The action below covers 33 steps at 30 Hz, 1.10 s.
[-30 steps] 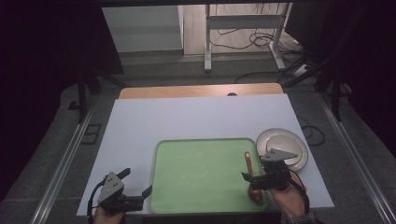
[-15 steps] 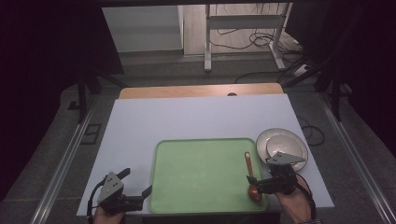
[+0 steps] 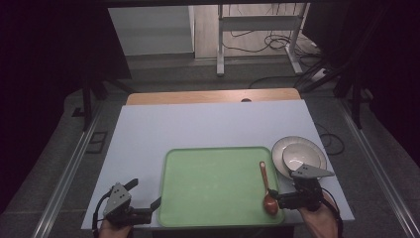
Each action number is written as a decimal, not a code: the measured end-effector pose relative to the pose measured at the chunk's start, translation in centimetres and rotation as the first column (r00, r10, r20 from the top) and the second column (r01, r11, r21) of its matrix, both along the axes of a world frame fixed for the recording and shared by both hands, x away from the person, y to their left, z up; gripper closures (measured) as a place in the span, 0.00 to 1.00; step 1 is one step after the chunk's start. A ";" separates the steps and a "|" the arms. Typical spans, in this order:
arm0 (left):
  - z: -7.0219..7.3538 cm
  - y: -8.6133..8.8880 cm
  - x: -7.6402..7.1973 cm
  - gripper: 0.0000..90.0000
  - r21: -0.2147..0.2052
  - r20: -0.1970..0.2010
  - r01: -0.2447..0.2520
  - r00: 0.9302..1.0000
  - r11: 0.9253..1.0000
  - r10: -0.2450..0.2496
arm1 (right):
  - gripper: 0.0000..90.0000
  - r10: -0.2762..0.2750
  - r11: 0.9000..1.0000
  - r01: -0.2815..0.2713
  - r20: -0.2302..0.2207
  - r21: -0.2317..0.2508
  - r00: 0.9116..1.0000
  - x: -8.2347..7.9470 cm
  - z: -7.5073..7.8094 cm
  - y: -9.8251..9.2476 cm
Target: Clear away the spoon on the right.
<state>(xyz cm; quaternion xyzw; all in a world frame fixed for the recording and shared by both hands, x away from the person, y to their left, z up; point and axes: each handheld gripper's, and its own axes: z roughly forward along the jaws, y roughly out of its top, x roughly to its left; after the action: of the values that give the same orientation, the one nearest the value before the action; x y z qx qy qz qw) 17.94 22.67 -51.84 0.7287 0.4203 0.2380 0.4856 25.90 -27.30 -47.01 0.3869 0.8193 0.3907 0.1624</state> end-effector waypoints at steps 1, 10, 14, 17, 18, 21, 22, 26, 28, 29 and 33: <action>0.0 0.0 0.0 0.00 0.001 0.000 0.000 1.000 1.000 0.000 | 0.00 0.000 1.000 0.000 0.000 0.000 1.000 0.0 0.0 0.0; 0.0 0.0 0.0 0.00 0.000 0.000 0.001 1.000 1.000 -0.001 | 0.00 -0.035 0.999 0.036 0.027 -0.022 0.999 -0.7 0.1 -0.9; 0.0 0.0 0.0 0.00 -0.001 0.000 0.001 1.000 1.000 -0.001 | 0.00 -0.046 0.999 0.046 0.034 -0.022 0.998 -0.9 0.1 -1.3; 0.0 0.0 0.0 0.00 -0.002 -0.001 0.000 1.000 1.000 0.000 | 0.00 -0.057 0.998 0.058 0.041 -0.023 0.997 -1.2 0.2 -1.7; 0.0 0.0 0.0 0.00 -0.002 -0.001 0.000 1.000 1.000 0.000 | 0.00 -0.061 0.998 0.062 0.044 -0.022 0.997 -1.3 0.2 -1.8; 0.0 0.0 0.0 0.00 0.000 0.000 0.001 1.000 1.000 -0.001 | 0.00 -0.072 0.997 0.073 0.056 -0.021 0.996 -1.7 0.3 -2.2; 0.0 0.0 0.0 0.00 0.001 0.000 0.001 1.000 1.000 -0.001 | 0.00 -0.075 0.997 0.076 0.063 -0.023 0.995 -1.8 0.3 -2.4; 0.0 0.0 0.0 0.00 0.001 0.000 0.004 1.000 1.000 -0.004 | 0.00 -0.091 0.995 0.094 0.087 -0.035 0.992 -2.4 0.3 -2.9; 0.0 -0.1 0.0 0.01 0.004 0.001 0.009 1.000 1.000 -0.009 | 0.00 -0.102 0.994 0.105 0.100 -0.032 0.990 -2.8 0.3 -3.4; 0.0 -0.1 0.0 0.01 0.006 0.002 0.011 1.000 1.000 -0.011 | 0.00 -0.105 0.994 0.109 0.102 -0.033 0.989 -2.9 0.3 -3.6; 0.0 -0.1 0.0 0.01 0.007 0.003 0.016 1.000 1.000 -0.016 | 0.00 -0.119 0.992 0.123 0.105 -0.026 0.987 -3.3 0.0 -4.2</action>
<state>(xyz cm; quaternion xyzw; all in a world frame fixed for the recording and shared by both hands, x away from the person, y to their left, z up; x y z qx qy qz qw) 17.93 22.61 -51.84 0.7334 0.4130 0.2368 0.4854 22.57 -31.51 -47.06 0.4126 0.7911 0.3862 0.2342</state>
